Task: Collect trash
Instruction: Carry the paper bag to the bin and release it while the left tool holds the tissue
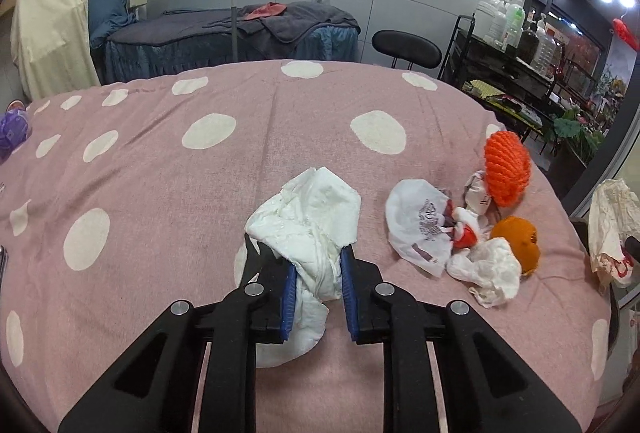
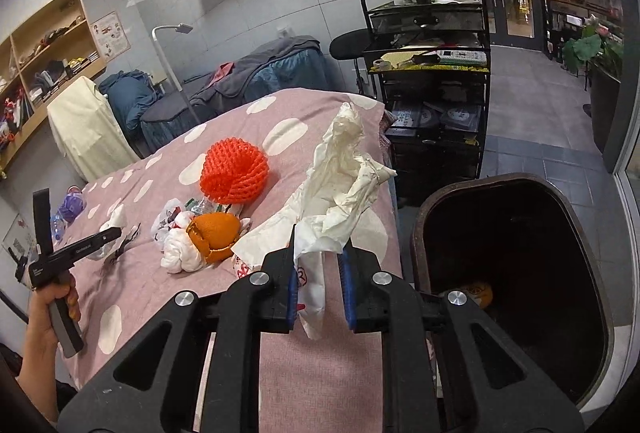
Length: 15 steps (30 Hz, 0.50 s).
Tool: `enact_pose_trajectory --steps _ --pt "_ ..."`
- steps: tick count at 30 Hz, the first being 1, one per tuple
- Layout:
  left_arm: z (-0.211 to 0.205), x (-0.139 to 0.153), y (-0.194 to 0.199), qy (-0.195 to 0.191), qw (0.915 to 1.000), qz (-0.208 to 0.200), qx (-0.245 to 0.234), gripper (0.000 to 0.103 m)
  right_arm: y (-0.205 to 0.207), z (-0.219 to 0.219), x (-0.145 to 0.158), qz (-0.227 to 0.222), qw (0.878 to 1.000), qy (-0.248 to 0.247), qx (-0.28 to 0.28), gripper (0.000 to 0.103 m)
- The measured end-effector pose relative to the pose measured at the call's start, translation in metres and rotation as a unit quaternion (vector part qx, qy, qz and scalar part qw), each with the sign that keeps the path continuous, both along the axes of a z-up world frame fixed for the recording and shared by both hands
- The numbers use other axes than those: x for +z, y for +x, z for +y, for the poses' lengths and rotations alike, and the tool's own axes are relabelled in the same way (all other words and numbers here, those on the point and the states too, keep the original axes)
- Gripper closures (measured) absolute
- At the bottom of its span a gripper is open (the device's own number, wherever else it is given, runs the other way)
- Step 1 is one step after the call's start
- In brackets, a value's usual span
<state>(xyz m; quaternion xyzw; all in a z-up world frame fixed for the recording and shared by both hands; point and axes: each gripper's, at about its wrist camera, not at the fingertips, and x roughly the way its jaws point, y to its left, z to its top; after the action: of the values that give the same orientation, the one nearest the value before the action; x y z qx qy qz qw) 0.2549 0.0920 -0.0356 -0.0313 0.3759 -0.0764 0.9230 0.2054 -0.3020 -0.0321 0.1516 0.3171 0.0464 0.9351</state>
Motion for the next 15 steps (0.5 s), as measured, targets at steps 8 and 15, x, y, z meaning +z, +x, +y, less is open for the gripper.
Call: enact_pose_trajectory --steps 8,15 --pt "-0.041 0.029 -0.059 -0.005 0.9976 -0.058 -0.038 0.084 -0.027 -0.013 0.01 -0.024 1.0 -0.009 -0.009 0.088" --pt "-0.088 0.041 -0.09 -0.029 0.9922 -0.077 -0.093 0.084 -0.054 -0.034 0.017 -0.042 0.998 -0.025 -0.031 0.088"
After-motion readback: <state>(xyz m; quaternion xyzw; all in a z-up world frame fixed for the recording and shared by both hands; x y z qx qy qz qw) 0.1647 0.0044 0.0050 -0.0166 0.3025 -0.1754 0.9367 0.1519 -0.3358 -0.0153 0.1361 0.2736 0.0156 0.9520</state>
